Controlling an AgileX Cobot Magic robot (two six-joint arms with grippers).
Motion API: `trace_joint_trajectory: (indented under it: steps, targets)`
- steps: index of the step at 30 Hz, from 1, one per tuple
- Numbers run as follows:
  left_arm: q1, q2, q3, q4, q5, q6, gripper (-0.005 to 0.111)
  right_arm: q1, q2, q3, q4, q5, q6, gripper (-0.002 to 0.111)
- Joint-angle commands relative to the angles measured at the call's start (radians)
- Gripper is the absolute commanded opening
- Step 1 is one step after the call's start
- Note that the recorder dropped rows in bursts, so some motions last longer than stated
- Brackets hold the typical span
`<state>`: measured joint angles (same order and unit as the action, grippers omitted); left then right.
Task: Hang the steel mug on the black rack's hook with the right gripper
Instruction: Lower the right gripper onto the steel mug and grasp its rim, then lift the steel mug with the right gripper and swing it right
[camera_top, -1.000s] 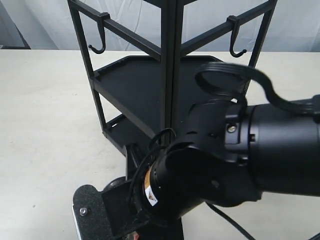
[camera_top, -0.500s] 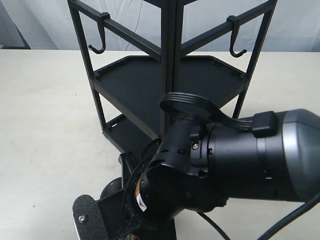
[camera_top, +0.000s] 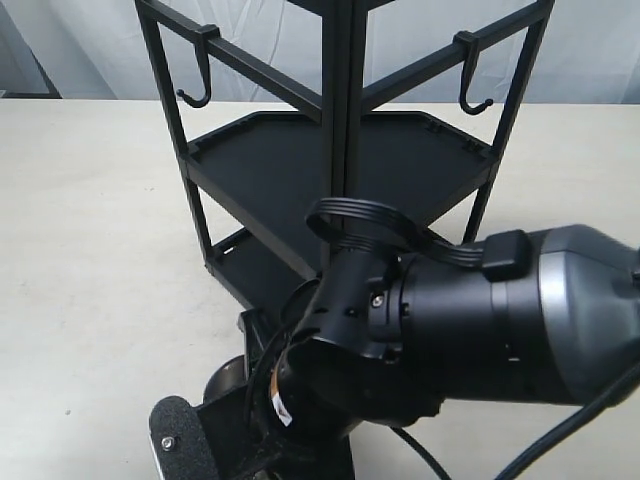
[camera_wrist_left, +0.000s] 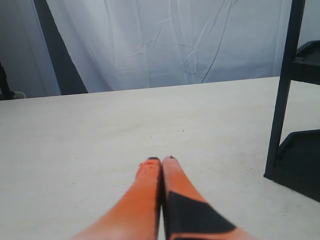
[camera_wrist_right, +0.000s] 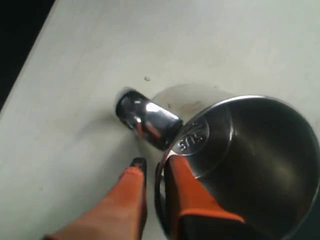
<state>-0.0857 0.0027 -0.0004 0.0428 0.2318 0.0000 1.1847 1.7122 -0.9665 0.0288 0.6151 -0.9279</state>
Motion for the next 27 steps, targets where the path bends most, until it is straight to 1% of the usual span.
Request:
trace_joint_trajectory:
  steps: [1,3,4,10,17,21,24,27]
  targets:
    - [-0.006,-0.003,0.0,0.003,0.0,0.0,0.002,0.002,0.006,0.004,-0.002,-0.004,0.007,0.013]
    - [-0.006,-0.003,0.0,0.003,0.0,0.0,0.002,0.002,-0.004,0.004,-0.002,-0.014,0.025,0.002]
    - [-0.006,-0.003,0.0,0.003,0.0,0.0,0.002,0.002,-0.009,0.004,-0.002,-0.02,0.036,-0.001]
    - [-0.006,-0.003,0.0,0.003,0.0,0.0,0.002,0.002,-0.054,0.003,0.037,-0.029,0.049,-0.001]
    - [-0.006,-0.003,0.0,0.003,0.0,0.0,0.002,0.002,-0.133,-0.057,0.292,-0.001,0.052,-0.001]
    - [-0.006,-0.003,0.0,0.003,0.0,0.0,0.002,0.002,-0.159,-0.079,0.352,-0.004,0.105,-0.001]
    - [-0.006,-0.003,0.0,0.003,0.0,0.0,0.002,0.0,-0.166,-0.087,0.397,-0.033,0.194,-0.001]
    - [-0.006,-0.003,0.0,0.003,0.0,0.0,0.002,-0.034,-0.166,-0.095,0.52,-0.056,0.26,-0.001]
